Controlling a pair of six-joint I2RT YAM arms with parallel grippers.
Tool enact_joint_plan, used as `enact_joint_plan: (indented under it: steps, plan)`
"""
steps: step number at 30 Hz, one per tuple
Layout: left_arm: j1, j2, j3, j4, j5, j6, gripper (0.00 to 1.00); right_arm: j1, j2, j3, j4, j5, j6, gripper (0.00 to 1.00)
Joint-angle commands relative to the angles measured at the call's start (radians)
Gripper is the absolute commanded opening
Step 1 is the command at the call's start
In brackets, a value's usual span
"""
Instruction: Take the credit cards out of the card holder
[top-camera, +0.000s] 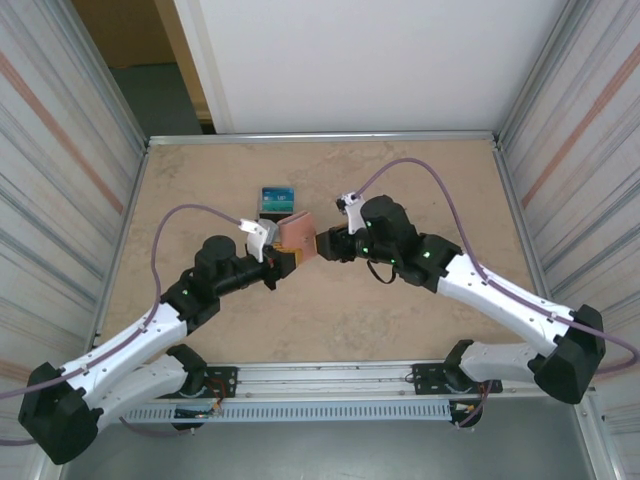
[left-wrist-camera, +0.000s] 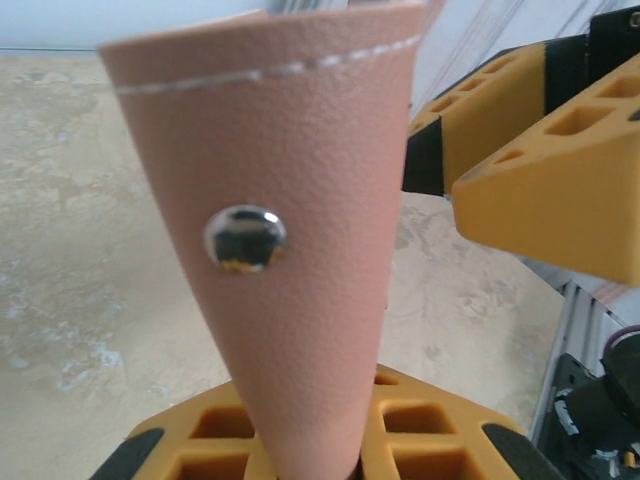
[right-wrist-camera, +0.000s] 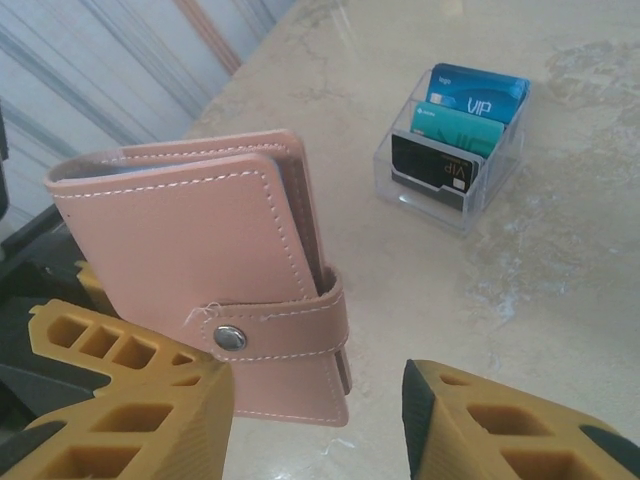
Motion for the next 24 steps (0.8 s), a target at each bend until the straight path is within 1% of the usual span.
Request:
enact_joint_plan:
  steps: [1, 5, 8, 10, 18, 24]
  plan:
    - [-0.004, -0.024, -0.004, 0.040, -0.056, 0.025, 0.00, 0.021, 0.049, 0.055, -0.018, 0.068, 0.032, 0.44]
    - [-0.004, -0.022, -0.003, 0.042, -0.114, 0.009, 0.00, 0.034, 0.098, 0.099, -0.022, 0.055, 0.029, 0.40]
    - [-0.004, -0.020, -0.002, 0.042, -0.136, 0.011, 0.00, 0.047, 0.108, 0.115, -0.016, 0.082, 0.027, 0.40]
    - [-0.003, -0.020, 0.002, 0.038, -0.143, 0.011, 0.00, 0.049, 0.107, 0.115, -0.003, 0.079, 0.025, 0.39]
    - [0.000, 0.003, 0.017, 0.022, -0.150, 0.004, 0.00, 0.057, 0.129, 0.127, 0.028, 0.046, 0.026, 0.42]
    - [0.000, 0.017, 0.022, 0.026, -0.130, -0.006, 0.00, 0.061, 0.171, 0.161, 0.016, 0.037, 0.022, 0.43]
